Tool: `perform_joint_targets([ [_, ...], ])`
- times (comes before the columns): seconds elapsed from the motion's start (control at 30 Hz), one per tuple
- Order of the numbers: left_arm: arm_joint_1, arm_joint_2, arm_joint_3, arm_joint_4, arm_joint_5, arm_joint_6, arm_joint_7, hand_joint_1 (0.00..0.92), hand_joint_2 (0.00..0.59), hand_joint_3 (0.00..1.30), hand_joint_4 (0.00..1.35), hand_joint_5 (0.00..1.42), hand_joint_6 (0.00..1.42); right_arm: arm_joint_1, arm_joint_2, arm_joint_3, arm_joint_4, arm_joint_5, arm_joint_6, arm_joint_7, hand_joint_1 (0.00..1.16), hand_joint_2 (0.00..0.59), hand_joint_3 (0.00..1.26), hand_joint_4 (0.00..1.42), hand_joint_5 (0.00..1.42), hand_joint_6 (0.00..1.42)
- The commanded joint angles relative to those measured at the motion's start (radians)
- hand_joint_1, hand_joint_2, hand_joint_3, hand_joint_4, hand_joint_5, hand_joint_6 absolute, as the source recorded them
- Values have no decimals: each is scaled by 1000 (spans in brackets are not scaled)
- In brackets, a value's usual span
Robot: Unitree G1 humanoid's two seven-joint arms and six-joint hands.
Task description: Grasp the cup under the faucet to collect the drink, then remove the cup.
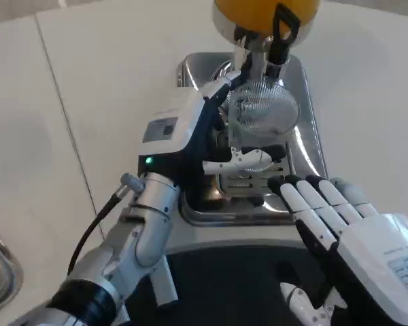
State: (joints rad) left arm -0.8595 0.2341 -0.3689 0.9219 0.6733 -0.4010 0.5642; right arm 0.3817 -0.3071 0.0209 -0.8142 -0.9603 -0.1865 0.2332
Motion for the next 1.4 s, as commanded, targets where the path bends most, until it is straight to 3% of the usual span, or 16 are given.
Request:
perform_joint_targets([
  [0.03,24,31,6,-26,-14,-23,-22,287,5,192,209,584,557,0,8,9,-2,-17,7,6,115,571,0,0,0,0],
  [0.2,32,90,18,-55,-37,-63,-75,223,0,150,159,489,397,5,13,10,-7,-24,6,2,113,565,0,0,0,0],
  [0.47,79,186,49,-114,-69,-104,-156,142,0,79,52,379,281,3,24,8,-4,-23,6,-4,110,562,0,0,0,0],
  [0.63,128,239,66,-201,-62,-92,-173,113,0,38,6,295,234,1,36,13,-8,-24,9,-7,109,561,0,0,0,0],
  [0.77,188,293,76,-368,-8,-40,-199,106,0,0,0,160,141,-8,79,29,-21,-13,32,-10,108,561,0,0,0,0],
  [0.9,324,370,105,-596,66,53,-248,13,0,0,0,36,59,-53,135,53,-8,-16,72,-11,112,558,0,0,0,0],
  [1.07,512,423,181,-820,107,148,-300,0,0,0,0,0,4,-54,154,33,-11,26,102,-15,117,556,0,0,0,0],
  [1.27,827,438,244,-1094,208,240,-333,0,0,0,0,0,0,-42,175,-2,-52,112,146,-9,122,556,0,0,0,0],
  [1.4,951,401,240,-1171,257,296,-353,0,16,0,0,0,0,-72,205,-10,-84,169,198,7,176,571,0,0,0,0],
])
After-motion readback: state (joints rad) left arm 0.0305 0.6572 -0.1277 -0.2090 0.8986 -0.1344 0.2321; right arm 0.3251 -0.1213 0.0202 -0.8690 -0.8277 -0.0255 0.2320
